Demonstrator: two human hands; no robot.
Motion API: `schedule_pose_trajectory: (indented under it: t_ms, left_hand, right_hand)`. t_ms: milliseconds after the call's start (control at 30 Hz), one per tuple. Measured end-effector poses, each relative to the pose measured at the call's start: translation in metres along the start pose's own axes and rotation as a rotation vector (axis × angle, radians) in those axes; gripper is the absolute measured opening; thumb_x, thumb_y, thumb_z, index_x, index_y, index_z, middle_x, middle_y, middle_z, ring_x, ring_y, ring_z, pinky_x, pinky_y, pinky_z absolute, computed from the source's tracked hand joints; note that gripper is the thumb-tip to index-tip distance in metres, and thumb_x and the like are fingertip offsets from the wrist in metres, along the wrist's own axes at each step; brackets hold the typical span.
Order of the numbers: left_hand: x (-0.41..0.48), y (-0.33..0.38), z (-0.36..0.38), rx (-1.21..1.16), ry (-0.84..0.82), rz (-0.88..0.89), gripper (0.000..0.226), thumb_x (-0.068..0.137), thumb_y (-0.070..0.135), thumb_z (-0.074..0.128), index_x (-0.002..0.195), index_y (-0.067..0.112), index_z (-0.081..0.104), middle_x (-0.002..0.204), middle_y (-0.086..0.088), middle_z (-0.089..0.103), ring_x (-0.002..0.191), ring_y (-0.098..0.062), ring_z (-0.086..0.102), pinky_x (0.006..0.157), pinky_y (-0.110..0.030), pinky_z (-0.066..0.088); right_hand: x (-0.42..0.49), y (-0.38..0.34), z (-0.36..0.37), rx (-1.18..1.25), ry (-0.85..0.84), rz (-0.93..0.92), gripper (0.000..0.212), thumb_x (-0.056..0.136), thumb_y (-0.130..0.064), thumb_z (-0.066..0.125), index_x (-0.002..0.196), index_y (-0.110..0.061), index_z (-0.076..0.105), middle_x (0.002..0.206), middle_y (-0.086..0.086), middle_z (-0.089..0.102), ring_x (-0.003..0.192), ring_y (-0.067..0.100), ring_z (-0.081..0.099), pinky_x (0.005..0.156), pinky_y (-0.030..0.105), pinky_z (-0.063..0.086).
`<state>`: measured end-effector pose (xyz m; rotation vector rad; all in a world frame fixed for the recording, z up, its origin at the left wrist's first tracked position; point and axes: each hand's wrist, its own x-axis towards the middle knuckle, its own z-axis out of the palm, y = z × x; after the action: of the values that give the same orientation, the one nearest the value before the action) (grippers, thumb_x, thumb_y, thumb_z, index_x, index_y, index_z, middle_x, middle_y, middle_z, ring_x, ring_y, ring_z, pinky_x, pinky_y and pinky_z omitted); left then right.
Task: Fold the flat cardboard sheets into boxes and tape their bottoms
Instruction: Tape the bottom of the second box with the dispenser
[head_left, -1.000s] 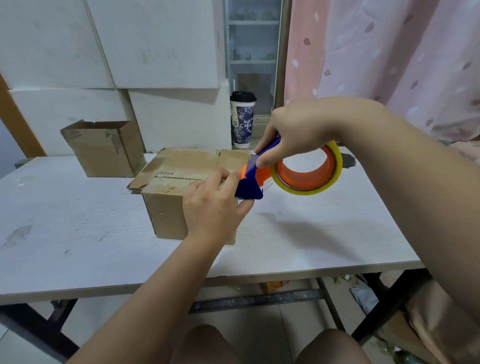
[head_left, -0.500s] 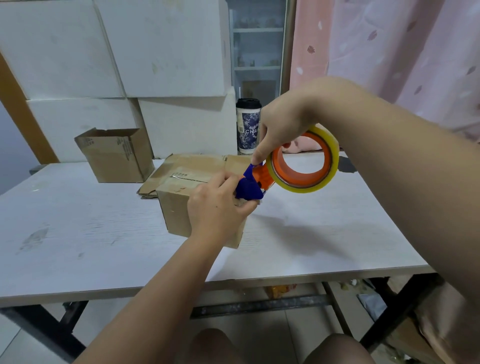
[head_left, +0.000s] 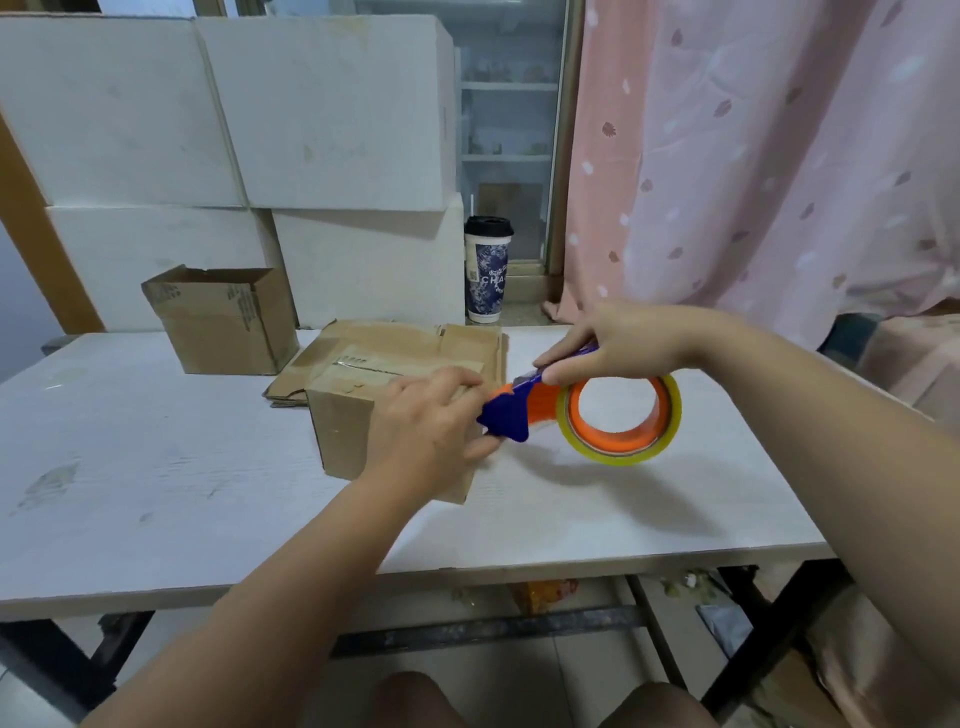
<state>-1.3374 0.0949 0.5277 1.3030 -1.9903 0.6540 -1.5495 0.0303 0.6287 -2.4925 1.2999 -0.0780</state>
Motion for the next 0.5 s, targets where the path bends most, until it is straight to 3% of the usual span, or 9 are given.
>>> schedule_pose_trajectory:
  t_ms: [67, 200, 300, 433, 500]
  left_hand:
    - [0.002, 0.001, -0.005, -0.019, -0.103, -0.033, 0.039, 0.059, 0.05, 0.078, 0.079, 0.016, 0.073, 0.091, 0.001, 0.069, 0.064, -0.022, 0.062, 0.069, -0.034, 0.046]
    - [0.003, -0.005, -0.015, -0.058, -0.335, -0.048, 0.057, 0.062, 0.063, 0.069, 0.097, 0.019, 0.073, 0.113, 0.003, 0.062, 0.092, -0.023, 0.061, 0.082, -0.035, 0.036]
    - [0.01, -0.013, -0.018, -0.081, -0.382, -0.027, 0.061, 0.063, 0.065, 0.067, 0.105, 0.021, 0.072, 0.12, 0.005, 0.059, 0.099, -0.021, 0.061, 0.084, -0.035, 0.038]
    - [0.011, -0.015, -0.022, -0.128, -0.376, 0.013, 0.065, 0.062, 0.068, 0.057, 0.1, 0.019, 0.074, 0.114, 0.001, 0.065, 0.093, -0.025, 0.064, 0.076, -0.038, 0.043]
    - [0.011, -0.015, -0.023, -0.154, -0.379, 0.013, 0.065, 0.062, 0.068, 0.051, 0.1, 0.02, 0.075, 0.112, 0.002, 0.066, 0.093, -0.024, 0.065, 0.075, -0.037, 0.042]
  right_hand:
    - [-0.005, 0.01, 0.004, 0.135, -0.042, 0.054, 0.038, 0.074, -0.069, 0.059, 0.1, -0.045, 0.072, 0.079, -0.021, 0.067, 0.067, -0.001, 0.055, 0.056, 0.013, 0.043]
    - [-0.014, 0.03, 0.033, 0.511, -0.161, 0.159, 0.055, 0.067, -0.068, 0.061, 0.082, -0.015, 0.071, 0.073, 0.0, 0.059, 0.06, 0.011, 0.045, 0.053, 0.026, 0.042]
    - [-0.014, 0.041, 0.049, 0.744, -0.218, 0.221, 0.056, 0.066, -0.066, 0.061, 0.08, -0.012, 0.069, 0.074, 0.005, 0.062, 0.057, 0.013, 0.049, 0.054, 0.027, 0.045]
    - [-0.012, 0.051, 0.062, 0.95, -0.362, 0.265, 0.05, 0.075, -0.063, 0.058, 0.074, -0.016, 0.074, 0.073, 0.006, 0.065, 0.057, 0.014, 0.053, 0.058, 0.025, 0.049]
    - [-0.012, 0.055, 0.07, 1.043, -0.403, 0.302, 0.049, 0.075, -0.06, 0.059, 0.085, -0.015, 0.074, 0.079, 0.006, 0.068, 0.064, 0.017, 0.06, 0.065, 0.027, 0.051]
